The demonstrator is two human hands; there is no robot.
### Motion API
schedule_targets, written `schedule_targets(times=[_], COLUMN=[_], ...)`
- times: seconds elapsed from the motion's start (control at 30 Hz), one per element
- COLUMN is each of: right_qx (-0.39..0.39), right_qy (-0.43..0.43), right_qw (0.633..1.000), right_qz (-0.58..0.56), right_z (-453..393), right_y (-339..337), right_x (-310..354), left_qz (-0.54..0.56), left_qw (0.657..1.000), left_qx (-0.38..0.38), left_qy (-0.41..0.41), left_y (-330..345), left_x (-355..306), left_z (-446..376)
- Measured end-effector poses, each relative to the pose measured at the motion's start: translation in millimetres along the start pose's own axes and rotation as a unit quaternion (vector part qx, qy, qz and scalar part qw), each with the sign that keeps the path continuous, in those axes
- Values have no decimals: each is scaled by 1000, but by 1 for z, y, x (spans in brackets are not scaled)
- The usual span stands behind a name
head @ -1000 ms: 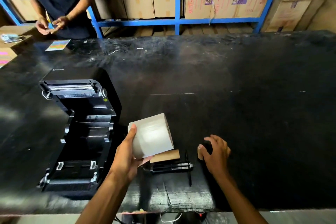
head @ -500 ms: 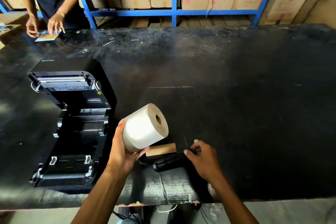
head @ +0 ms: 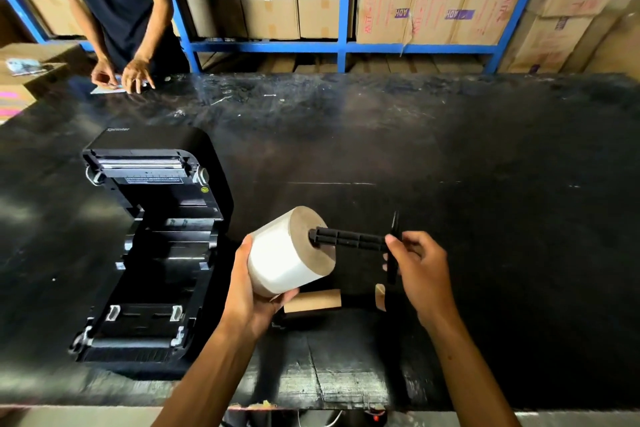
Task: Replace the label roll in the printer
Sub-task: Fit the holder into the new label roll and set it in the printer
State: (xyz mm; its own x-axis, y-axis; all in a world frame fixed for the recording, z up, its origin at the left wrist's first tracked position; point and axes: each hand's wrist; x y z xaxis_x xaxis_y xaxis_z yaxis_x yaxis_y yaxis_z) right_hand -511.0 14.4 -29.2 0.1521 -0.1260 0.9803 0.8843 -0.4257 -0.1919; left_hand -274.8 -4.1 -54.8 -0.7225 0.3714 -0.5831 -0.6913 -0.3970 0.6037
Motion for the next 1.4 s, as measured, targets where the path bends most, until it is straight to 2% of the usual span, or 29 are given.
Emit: schedule_targets(times=[0.2,0.4,0.53,0.63,0.7,0.8,0.9,1.07,1.27,1.4], right_qx=[-52,-76,-34,-33,-25,7,21,140,129,119], right_qy=[-139,-275,-226,-191,-179,-156,-107,-27,2,22], right_qw=[988,951,970,981,983,988,994,988,986,981], right_qz=[40,115,84,19,15,16,-29,-60,-102,-152], right_z=[8,-1,2,11,12,14,14,12,7,-3], right_y=[-7,-15,10,31,38,44,44,50,64,66], right_x=[11,31,29,24,21,16,17,28,31,34], left_qz=[-5,-70,-123,-139,-147,-141,-135,-137,-171,-214], left_qw=[999,992,983,976,972,972,974,973,964,958], left_qx=[30,77,51,51,50,40,28,28,63,98], left_qy=[11,77,130,162,178,184,182,182,195,166], left_y=[10,31,51,63,67,69,69,71,79,79], left_x=[0,-12,-16,-13,-11,-8,-6,0,-4,-16], left_z=[-1,3,11,18,20,20,20,21,20,9])
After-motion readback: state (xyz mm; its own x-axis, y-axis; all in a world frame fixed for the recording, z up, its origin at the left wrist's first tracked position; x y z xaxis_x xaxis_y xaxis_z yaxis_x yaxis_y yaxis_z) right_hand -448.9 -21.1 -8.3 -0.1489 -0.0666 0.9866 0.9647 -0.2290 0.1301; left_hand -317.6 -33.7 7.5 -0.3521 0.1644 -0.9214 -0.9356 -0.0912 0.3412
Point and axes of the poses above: each hand's wrist, its own z-axis away from the middle knuckle, its own y-axis out of the palm, x = y × z, and after that the axes turned 9 degrees about z, right-handed
